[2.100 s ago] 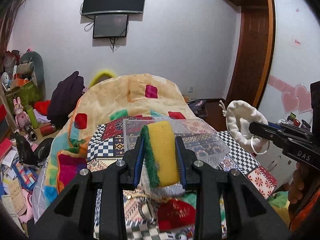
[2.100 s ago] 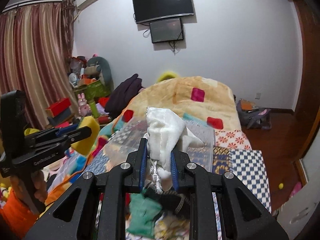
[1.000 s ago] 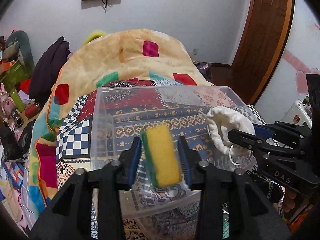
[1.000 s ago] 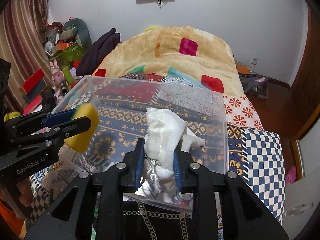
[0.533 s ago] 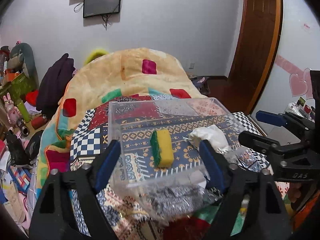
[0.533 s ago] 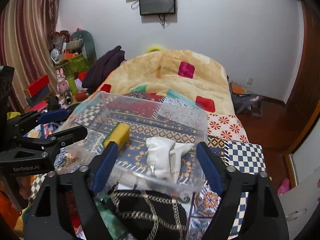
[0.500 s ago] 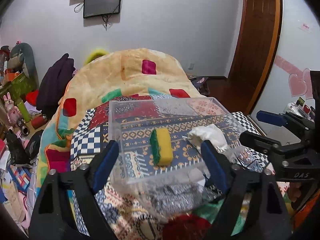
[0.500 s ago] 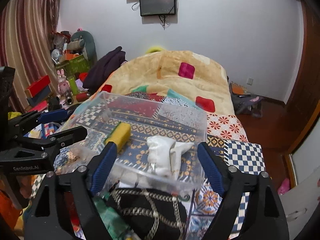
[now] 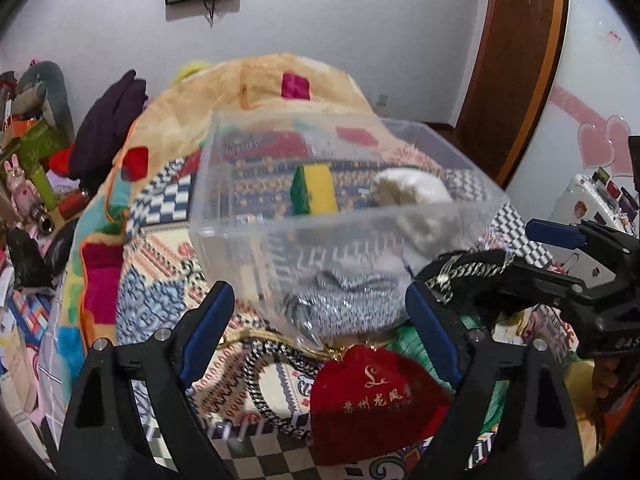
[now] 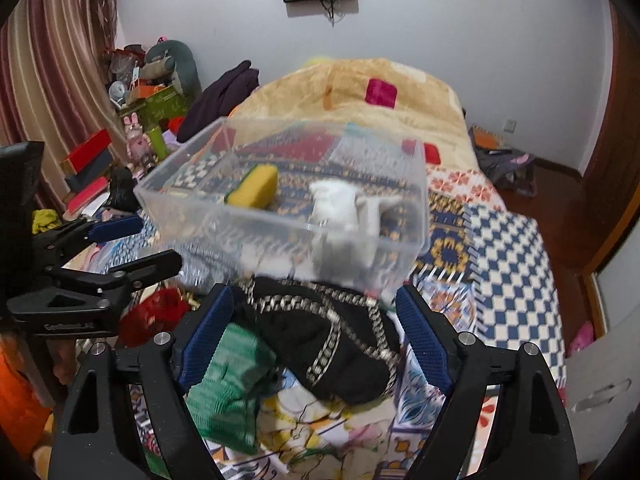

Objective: Organize soft objects
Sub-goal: 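Grasp silver mesh pouch with left tool while right tool grasps black chain bag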

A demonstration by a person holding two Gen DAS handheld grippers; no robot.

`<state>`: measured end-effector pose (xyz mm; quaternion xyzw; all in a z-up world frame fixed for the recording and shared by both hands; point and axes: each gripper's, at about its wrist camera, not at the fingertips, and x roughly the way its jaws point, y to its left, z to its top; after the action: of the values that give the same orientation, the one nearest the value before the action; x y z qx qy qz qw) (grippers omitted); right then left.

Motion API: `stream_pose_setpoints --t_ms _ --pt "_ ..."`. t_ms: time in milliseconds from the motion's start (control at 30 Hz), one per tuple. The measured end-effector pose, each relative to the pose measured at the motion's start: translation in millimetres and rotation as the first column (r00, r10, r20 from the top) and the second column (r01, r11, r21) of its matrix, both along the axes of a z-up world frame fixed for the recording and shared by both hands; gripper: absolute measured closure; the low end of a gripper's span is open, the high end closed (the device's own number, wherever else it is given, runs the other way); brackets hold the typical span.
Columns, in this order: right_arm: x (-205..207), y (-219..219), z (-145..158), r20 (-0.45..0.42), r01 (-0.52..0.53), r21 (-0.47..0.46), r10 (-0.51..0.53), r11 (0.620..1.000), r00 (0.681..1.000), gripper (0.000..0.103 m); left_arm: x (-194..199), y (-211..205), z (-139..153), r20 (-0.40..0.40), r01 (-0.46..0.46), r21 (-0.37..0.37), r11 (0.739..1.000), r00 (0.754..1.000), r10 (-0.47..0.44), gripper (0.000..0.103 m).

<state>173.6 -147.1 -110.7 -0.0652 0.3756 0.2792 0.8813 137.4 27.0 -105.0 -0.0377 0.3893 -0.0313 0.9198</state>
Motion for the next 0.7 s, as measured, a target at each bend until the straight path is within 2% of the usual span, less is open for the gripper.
stream_pose_setpoints --t_ms 100,133,200,267,367,433,533,633,700 --pt "0 0 -7 -0.015 -0.005 -0.004 0.005 1.0 1.0 0.03 4 -5 -7 -0.016 0.001 0.005 1.0 1.0 -0.001 0.018" --pt "0 -1 -9 -0.026 -0.008 0.0 0.008 1.0 1.0 0.036 5 -6 -9 -0.019 0.004 0.004 1.0 1.0 -0.004 0.021" --pt "1 -2 -12 -0.05 -0.013 0.015 0.014 1.0 0.999 0.04 8 -8 -12 -0.032 0.012 -0.005 1.0 0.999 -0.012 0.026" --pt "1 -2 -15 -0.065 -0.019 0.017 0.02 1.0 0.998 0.054 10 -9 -15 -0.04 0.014 -0.008 1.0 0.999 -0.014 0.03" --pt "-2 0 -20 -0.083 -0.036 0.015 0.038 0.999 0.996 0.067 12 -10 -19 -0.051 0.021 -0.008 1.0 0.998 -0.021 0.04" --pt "-5 0 -21 -0.077 -0.038 0.009 0.039 0.999 0.996 0.071 11 -10 -20 -0.052 0.023 -0.005 1.0 0.998 -0.023 0.042" --pt "-8 0 -21 -0.075 -0.046 0.007 0.046 0.999 0.996 0.08 8 -11 -21 -0.05 0.026 0.003 1.0 0.998 -0.026 0.053" --pt "-13 -2 -19 -0.052 -0.037 0.004 0.037 0.999 0.998 0.082 5 -8 -21 -0.046 0.026 0.005 1.0 0.999 -0.025 0.066" --pt "-15 -4 -14 -0.037 -0.035 0.009 0.035 0.999 0.999 0.083 2 -6 -21 -0.044 0.028 -0.002 1.0 0.999 -0.028 0.069"
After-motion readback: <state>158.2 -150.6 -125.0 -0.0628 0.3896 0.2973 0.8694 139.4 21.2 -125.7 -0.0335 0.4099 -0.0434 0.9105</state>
